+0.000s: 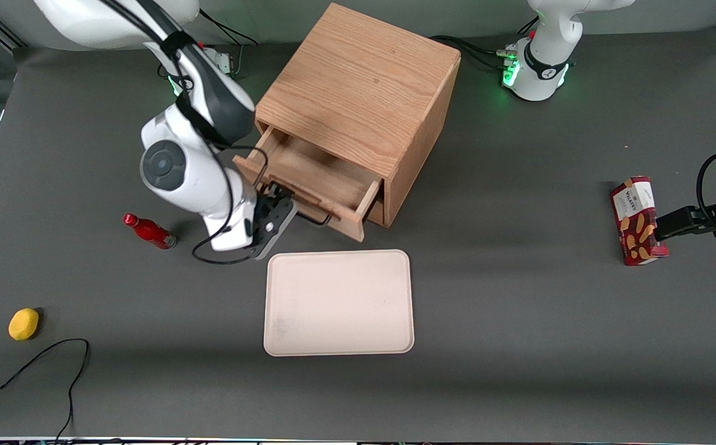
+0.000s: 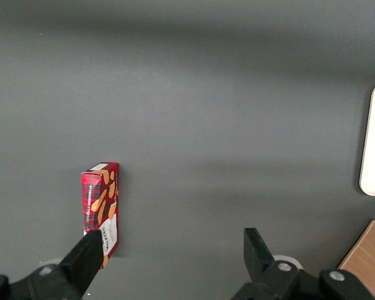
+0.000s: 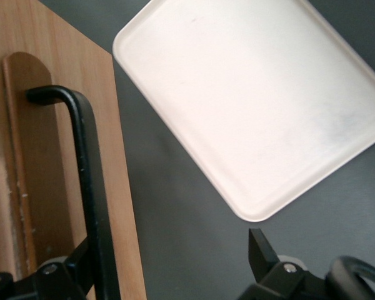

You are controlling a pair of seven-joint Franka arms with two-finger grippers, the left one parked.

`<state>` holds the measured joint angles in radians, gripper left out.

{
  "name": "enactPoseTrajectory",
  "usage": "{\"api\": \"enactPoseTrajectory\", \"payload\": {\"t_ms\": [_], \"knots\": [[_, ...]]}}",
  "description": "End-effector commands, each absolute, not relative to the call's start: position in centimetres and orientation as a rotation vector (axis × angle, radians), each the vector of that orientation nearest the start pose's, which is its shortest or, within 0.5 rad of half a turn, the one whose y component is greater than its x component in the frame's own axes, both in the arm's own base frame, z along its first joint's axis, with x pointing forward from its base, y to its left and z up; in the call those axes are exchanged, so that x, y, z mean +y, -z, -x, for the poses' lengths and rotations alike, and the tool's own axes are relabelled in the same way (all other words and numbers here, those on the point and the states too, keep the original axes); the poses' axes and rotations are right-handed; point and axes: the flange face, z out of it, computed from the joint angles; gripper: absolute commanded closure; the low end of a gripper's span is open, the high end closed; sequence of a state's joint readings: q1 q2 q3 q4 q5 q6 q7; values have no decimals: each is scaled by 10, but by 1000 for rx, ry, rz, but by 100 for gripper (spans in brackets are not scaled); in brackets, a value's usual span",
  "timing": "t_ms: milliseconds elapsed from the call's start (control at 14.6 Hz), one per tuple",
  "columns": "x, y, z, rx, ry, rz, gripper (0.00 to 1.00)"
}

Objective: Open upper drawer
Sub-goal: 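Pull the handle outward with the right gripper, sliding the drawer open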

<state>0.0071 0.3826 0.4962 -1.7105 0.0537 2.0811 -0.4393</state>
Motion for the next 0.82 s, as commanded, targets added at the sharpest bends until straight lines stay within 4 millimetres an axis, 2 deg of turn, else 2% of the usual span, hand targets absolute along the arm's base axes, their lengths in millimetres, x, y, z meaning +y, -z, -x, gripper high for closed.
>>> {"api": "enactPoseTrajectory", "payload": {"t_ms": [0, 479, 753], "knots": [[275, -398, -610, -1269, 84, 2612, 0], [233, -399, -643, -1204, 156, 2669, 0], [221, -399, -648, -1178, 173, 2687, 0]]}}
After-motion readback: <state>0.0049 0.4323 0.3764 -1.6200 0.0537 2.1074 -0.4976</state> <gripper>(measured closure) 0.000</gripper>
